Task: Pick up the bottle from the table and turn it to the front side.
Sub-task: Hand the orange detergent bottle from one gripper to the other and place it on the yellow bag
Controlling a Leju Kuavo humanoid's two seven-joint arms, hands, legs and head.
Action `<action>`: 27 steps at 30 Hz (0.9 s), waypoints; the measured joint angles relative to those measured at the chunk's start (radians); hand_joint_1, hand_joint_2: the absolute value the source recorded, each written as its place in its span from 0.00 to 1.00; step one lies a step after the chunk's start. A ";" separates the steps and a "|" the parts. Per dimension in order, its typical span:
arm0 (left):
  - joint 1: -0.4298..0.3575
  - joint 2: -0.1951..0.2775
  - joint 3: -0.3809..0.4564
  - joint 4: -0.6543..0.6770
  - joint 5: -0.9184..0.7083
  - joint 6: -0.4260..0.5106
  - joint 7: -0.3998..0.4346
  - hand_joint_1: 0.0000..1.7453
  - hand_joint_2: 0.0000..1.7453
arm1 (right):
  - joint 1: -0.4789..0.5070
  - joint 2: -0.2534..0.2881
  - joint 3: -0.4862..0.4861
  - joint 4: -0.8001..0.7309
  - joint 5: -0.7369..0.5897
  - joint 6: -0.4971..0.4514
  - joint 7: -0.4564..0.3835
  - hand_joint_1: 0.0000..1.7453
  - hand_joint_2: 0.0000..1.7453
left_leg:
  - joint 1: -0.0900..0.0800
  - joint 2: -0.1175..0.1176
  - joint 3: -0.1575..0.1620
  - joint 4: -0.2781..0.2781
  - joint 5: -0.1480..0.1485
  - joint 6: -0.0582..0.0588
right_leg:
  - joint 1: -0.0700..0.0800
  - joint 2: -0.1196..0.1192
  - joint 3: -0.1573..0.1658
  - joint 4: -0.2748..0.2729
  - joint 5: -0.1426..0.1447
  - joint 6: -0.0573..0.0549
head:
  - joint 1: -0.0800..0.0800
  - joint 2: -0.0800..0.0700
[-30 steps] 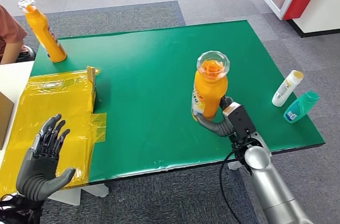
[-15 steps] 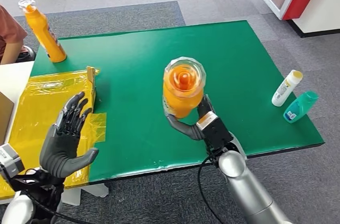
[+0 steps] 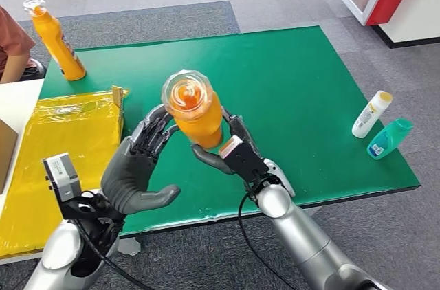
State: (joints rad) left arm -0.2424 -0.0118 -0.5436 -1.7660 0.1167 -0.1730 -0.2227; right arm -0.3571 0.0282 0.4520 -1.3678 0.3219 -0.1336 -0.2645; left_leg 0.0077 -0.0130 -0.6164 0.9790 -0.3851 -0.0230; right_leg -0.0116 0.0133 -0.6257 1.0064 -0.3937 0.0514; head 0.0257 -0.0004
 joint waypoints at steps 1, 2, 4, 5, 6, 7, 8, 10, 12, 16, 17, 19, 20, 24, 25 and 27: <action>-0.007 -0.001 -0.006 0.003 -0.003 0.006 0.003 0.00 1.00 | -0.002 0.002 0.004 0.006 0.000 0.000 0.000 1.00 1.00 | 0.000 0.000 0.000 0.000 0.000 0.000 | 0.000 0.000 0.000 0.000 0.000 0.000 | 0.000 0.000; -0.013 -0.002 -0.011 0.006 -0.009 0.014 0.004 0.00 1.00 | -0.003 0.004 0.008 0.010 0.000 -0.001 0.000 1.00 1.00 | 0.000 0.000 0.000 0.000 0.000 0.000 | 0.000 0.000 0.000 0.000 0.000 0.000 | 0.000 0.000; -0.022 -0.002 -0.018 0.012 -0.028 0.036 0.005 0.00 1.00 | -0.006 0.007 0.014 0.016 0.001 -0.001 0.000 1.00 1.00 | 0.000 0.000 0.000 0.000 0.000 0.000 | 0.000 0.000 0.000 0.000 0.000 0.000 | 0.000 0.000; -0.025 -0.002 -0.020 0.014 -0.038 0.047 0.005 0.00 1.00 | -0.006 0.008 0.017 0.018 0.002 -0.001 0.000 1.00 1.00 | 0.000 0.000 0.000 0.000 0.000 0.000 | 0.000 0.000 0.000 0.000 0.000 0.000 | 0.000 0.000; -0.027 -0.001 -0.021 0.016 -0.048 0.058 0.005 0.00 1.00 | -0.007 0.008 0.021 0.019 0.002 -0.001 0.000 1.00 1.00 | 0.000 0.000 0.000 0.000 0.000 0.000 | 0.000 0.000 0.000 0.000 0.000 0.000 | 0.000 0.000; -0.029 -0.001 -0.022 0.017 -0.056 0.068 0.005 0.00 1.00 | -0.007 0.009 0.025 0.020 0.002 0.000 0.000 1.00 1.00 | 0.000 0.000 0.000 0.000 0.000 0.000 | 0.000 0.000 0.000 0.000 0.000 0.000 | 0.000 0.000; -0.030 -0.001 -0.022 0.019 -0.065 0.079 0.004 0.00 1.00 | -0.007 0.009 0.031 0.020 0.002 0.000 0.000 1.00 1.00 | 0.000 0.000 0.000 0.000 0.000 0.000 | 0.000 0.000 0.000 0.000 0.000 0.000 | 0.000 0.000; -0.032 0.000 -0.022 0.020 -0.082 0.097 0.001 0.00 1.00 | -0.006 0.009 0.041 0.020 0.003 0.001 0.000 1.00 1.00 | 0.000 0.000 0.000 0.000 0.000 0.000 | 0.000 0.000 0.000 0.000 0.000 0.000 | 0.000 0.000; -0.033 0.001 -0.022 0.021 -0.098 0.114 -0.002 0.00 1.00 | -0.006 0.009 0.051 0.020 0.003 0.001 0.000 1.00 1.00 | 0.000 0.000 0.000 0.000 0.000 0.000 | 0.000 0.000 0.000 0.000 0.000 0.000 | 0.000 0.000; -0.033 0.001 -0.022 0.021 -0.152 0.156 -0.010 0.00 1.00 | -0.002 0.009 0.070 0.007 0.006 0.005 0.000 1.00 1.00 | 0.000 0.000 0.000 0.000 0.000 0.000 | 0.000 0.000 0.000 0.000 0.000 0.000 | 0.000 0.000; -0.033 0.001 -0.022 0.021 -0.162 0.164 -0.012 0.00 1.00 | 0.000 0.009 0.074 0.002 0.007 0.006 0.000 1.00 1.00 | 0.000 0.000 0.000 0.000 0.000 0.000 | 0.000 0.000 0.000 0.000 0.000 0.000 | 0.000 0.000; -0.033 0.001 -0.022 0.021 -0.171 0.170 -0.013 0.00 1.00 | 0.005 0.009 0.084 -0.007 0.009 0.007 -0.001 1.00 1.00 | 0.000 0.000 0.000 0.000 0.000 0.000 | 0.000 0.000 0.000 0.000 0.000 0.000 | 0.000 0.000; -0.033 0.001 -0.022 0.021 -0.174 0.172 -0.013 0.00 1.00 | 0.008 0.009 0.088 -0.012 0.010 0.008 -0.001 1.00 1.00 | 0.000 0.000 0.000 0.000 0.000 0.000 | 0.000 0.000 0.000 0.000 0.000 0.000 | 0.000 0.000; -0.036 0.001 -0.022 0.021 -0.203 0.188 -0.013 0.00 1.00 | 0.012 0.009 0.102 -0.034 0.015 0.012 -0.002 1.00 1.00 | 0.000 0.000 0.000 0.000 0.000 0.000 | 0.000 0.000 -0.001 0.000 0.000 0.000 | 0.000 0.000; -0.036 0.001 -0.022 0.021 -0.212 0.193 -0.012 0.00 1.00 | 0.013 0.009 0.107 -0.041 0.017 0.013 -0.003 1.00 1.00 | 0.000 0.000 0.000 0.000 0.000 0.000 | 0.000 0.000 -0.001 0.000 0.000 0.000 | 0.000 0.000; -0.038 0.002 -0.021 0.022 -0.223 0.200 -0.011 0.00 1.00 | 0.015 0.009 0.117 -0.056 0.021 0.016 -0.004 1.00 1.00 | 0.000 0.000 0.000 0.000 0.000 0.000 | 0.000 0.000 -0.001 0.000 0.000 0.000 | 0.000 0.000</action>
State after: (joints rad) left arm -0.2799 -0.0099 -0.5650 -1.7438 -0.1059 0.0275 -0.2335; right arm -0.3422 0.0369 0.5686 -1.4239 0.3425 -0.1177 -0.2688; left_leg 0.0077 -0.0128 -0.6166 0.9790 -0.3851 -0.0230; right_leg -0.0116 0.0134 -0.6262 1.0064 -0.3939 0.0513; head 0.0257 -0.0004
